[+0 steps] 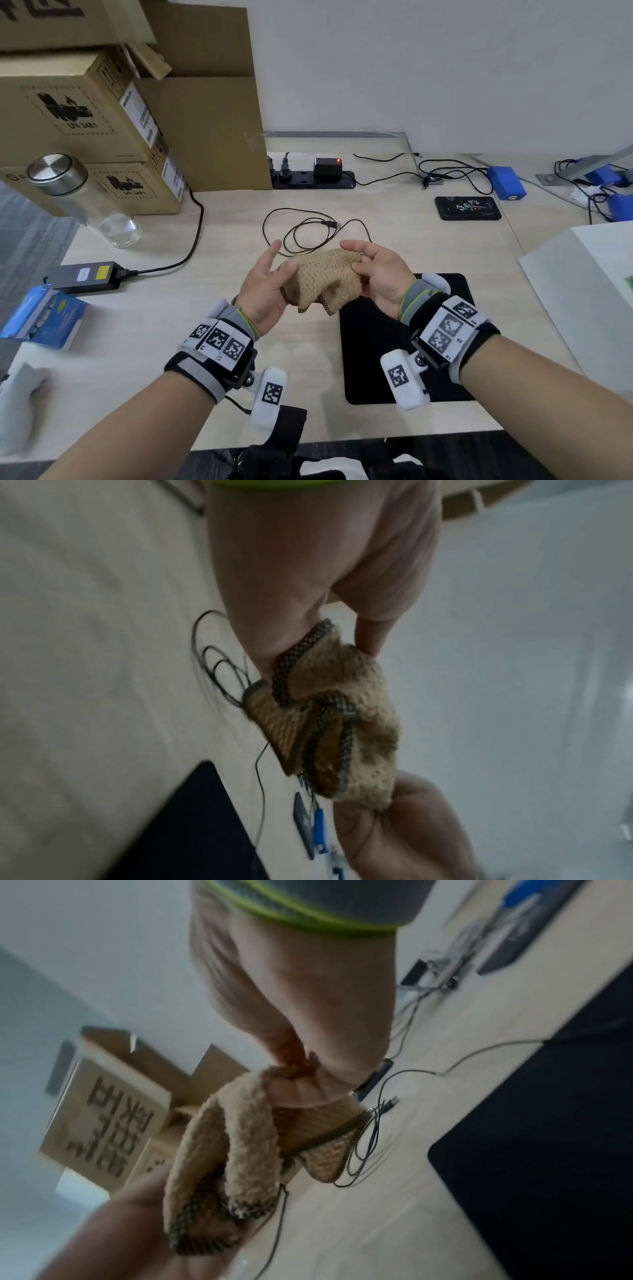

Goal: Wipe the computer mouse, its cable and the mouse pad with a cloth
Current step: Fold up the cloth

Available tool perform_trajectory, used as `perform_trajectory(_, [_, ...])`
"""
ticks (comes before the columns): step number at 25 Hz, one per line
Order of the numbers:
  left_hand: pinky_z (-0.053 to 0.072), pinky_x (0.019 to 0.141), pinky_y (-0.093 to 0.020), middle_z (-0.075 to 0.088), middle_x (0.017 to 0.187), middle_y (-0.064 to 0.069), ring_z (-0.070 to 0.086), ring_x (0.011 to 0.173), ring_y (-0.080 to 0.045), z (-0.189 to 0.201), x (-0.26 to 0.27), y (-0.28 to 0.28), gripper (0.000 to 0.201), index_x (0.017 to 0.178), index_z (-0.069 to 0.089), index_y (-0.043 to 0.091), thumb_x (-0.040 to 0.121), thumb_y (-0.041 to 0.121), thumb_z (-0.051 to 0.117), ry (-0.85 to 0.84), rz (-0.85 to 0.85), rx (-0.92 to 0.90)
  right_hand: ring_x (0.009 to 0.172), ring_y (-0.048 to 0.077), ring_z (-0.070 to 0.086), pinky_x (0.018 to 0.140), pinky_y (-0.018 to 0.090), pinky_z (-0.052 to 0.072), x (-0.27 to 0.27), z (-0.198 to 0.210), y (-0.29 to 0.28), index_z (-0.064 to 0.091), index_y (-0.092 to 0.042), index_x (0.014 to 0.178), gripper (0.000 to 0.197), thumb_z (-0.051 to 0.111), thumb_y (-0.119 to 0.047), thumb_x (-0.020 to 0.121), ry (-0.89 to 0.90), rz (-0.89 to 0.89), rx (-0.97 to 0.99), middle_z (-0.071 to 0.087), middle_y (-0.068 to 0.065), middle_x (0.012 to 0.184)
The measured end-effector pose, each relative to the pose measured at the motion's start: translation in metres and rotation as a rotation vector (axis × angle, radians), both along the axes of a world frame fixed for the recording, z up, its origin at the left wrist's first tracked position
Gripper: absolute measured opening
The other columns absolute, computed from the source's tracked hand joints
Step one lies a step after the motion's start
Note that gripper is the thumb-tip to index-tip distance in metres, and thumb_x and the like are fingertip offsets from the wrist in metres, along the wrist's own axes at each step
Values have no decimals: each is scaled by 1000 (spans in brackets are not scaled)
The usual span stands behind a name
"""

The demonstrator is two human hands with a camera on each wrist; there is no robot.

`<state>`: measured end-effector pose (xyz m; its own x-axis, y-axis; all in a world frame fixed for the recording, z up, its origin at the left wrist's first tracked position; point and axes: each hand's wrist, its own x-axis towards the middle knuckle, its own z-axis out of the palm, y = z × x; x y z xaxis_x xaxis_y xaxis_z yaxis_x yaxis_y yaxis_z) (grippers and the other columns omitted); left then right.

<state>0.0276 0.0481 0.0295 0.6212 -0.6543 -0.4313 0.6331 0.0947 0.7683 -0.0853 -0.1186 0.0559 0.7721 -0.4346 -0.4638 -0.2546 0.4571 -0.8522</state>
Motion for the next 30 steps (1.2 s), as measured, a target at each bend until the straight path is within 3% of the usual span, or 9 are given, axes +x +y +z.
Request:
perform_trajectory(3, [56,76,-35,69,99,-9,64,90,-21,-1,5,3,44,128,57,28,88,13,68,-357,-86,162,85,16,60,71,27,52,0,-10,5,67,-20,104,24,62,-4,88,96,64,-299,67,1,95])
perform_trajectory(7, [51,88,-23,66,110,10,62,100,-7,-9,16,12,45,122,65,28,79,20,76,-865,-346,555,107,10,58,94,21,46,8,-25,12,60,-25,122,67,89,-25,61,261,323,-781,61,-4,119])
perform_trajectory(10, [48,78,-28,64,103,6,60,87,-13,-15,19,17,11,95,73,21,85,23,72,-1022,-376,691,109,10,55,86,10,42,13,-25,17,57,-21,129,77,90,-20,60,213,338,-702,56,-2,124])
perform_trajectory(13, [42,79,-24,50,118,11,58,90,-11,-19,19,20,4,85,68,18,89,16,67,-1070,-335,675,109,10,51,97,23,41,14,-29,17,55,-23,130,71,85,-23,66,289,473,-861,50,-4,122])
perform_trajectory(16, [47,73,-25,65,103,14,63,86,-14,-27,18,23,16,85,56,26,94,13,58,-1028,-386,633,91,10,53,84,25,43,14,-36,21,66,-23,112,39,78,-20,75,310,531,-945,59,-2,106])
perform_trajectory(18, [49,68,-28,69,86,9,64,78,-16,-35,18,25,23,84,52,35,92,14,60,-979,-393,594,80,9,60,75,21,47,14,-40,22,71,-23,97,20,74,-13,79,243,449,-790,68,-3,90])
perform_trajectory(22, [52,89,-29,58,120,11,62,103,-7,-40,22,32,35,121,50,30,90,31,66,-677,-198,531,94,15,64,90,28,52,11,-40,16,68,-21,107,32,69,1,83,64,347,-248,69,9,103])
perform_trajectory(25, [51,97,-41,61,125,-5,64,106,-19,-45,15,34,38,124,48,23,95,47,52,-391,-104,560,97,17,64,90,28,52,11,-33,15,65,-11,113,32,66,3,84,-31,262,-144,68,13,108])
perform_trajectory(30, [48,100,-44,68,117,-15,64,110,-31,-46,-8,20,56,127,53,11,100,54,30,-21,-105,385,90,15,62,80,25,54,13,-25,15,61,-10,115,40,61,11,81,-148,176,10,65,10,102])
